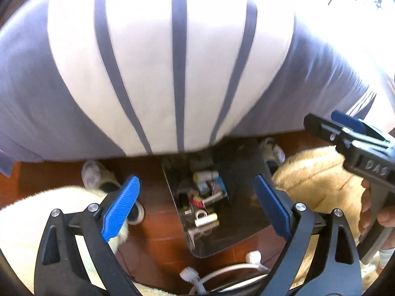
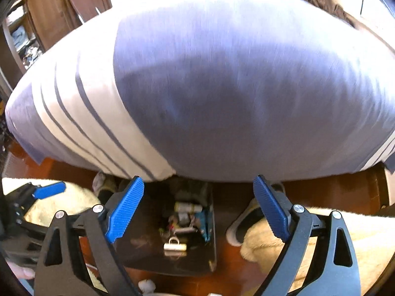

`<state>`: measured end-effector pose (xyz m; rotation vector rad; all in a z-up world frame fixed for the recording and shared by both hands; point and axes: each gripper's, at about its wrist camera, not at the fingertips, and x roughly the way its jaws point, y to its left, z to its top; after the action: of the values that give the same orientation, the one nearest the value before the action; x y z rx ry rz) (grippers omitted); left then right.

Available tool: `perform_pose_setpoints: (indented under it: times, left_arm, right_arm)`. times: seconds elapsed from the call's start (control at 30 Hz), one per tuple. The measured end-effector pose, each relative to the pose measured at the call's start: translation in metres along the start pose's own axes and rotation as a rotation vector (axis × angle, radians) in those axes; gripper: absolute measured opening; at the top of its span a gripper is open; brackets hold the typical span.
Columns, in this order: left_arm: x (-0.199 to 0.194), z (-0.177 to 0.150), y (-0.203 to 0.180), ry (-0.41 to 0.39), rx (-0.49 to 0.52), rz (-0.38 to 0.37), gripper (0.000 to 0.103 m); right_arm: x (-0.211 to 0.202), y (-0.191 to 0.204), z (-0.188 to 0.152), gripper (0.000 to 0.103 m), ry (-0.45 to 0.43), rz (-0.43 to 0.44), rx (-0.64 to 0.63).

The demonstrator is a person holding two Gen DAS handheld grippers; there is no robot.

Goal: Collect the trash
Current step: 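Move both open tools back up toward the cloth strip and rope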

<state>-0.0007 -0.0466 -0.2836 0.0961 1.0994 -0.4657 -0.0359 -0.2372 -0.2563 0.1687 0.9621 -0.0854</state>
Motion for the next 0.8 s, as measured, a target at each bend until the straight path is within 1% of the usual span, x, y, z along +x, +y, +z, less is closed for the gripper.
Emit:
perform_pose_setpoints:
  times: [0.17, 0.2, 0.27, 0.4, 0.5, 0.63, 0.8]
  left_arm:
    - [-0.049, 0.03, 0.002, -0.123, 0.028, 0.028, 0.09]
    - [-0.056, 0.035, 0.001, -0.138, 0.028, 0.031, 0.09]
    - [-0.072, 0.048, 0.005, -0.177, 0.025, 0.038, 0.091]
    - [-0.099, 0.077, 0.012, -0.252, 0.035, 0.067, 0.092]
    - [-0.113, 0.096, 0.017, -0.294, 0.033, 0.086, 0.093]
    - [-0.123, 0.118, 0.024, -0.331, 0.028, 0.099, 0.093]
    - [-0.125, 0.143, 0.033, -0.358, 0.03, 0.123, 0.094]
  right_arm:
    - [-0.033, 0.01, 0.024, 0.091, -0.095, -0.027, -0.052]
    - [-0.043, 0.013, 0.032, 0.091, -0.128, -0.03, -0.06]
    - [-0.056, 0.015, 0.046, 0.091, -0.17, -0.02, -0.064]
    - [-0.072, 0.018, 0.074, 0.091, -0.222, 0.004, -0.066]
    - [-0.078, 0.023, 0.09, 0.091, -0.253, -0.002, -0.084]
    - [-0.084, 0.024, 0.119, 0.091, -0.282, 0.011, -0.085]
    - [-0.084, 0.028, 0.148, 0.091, -0.312, 0.011, -0.096]
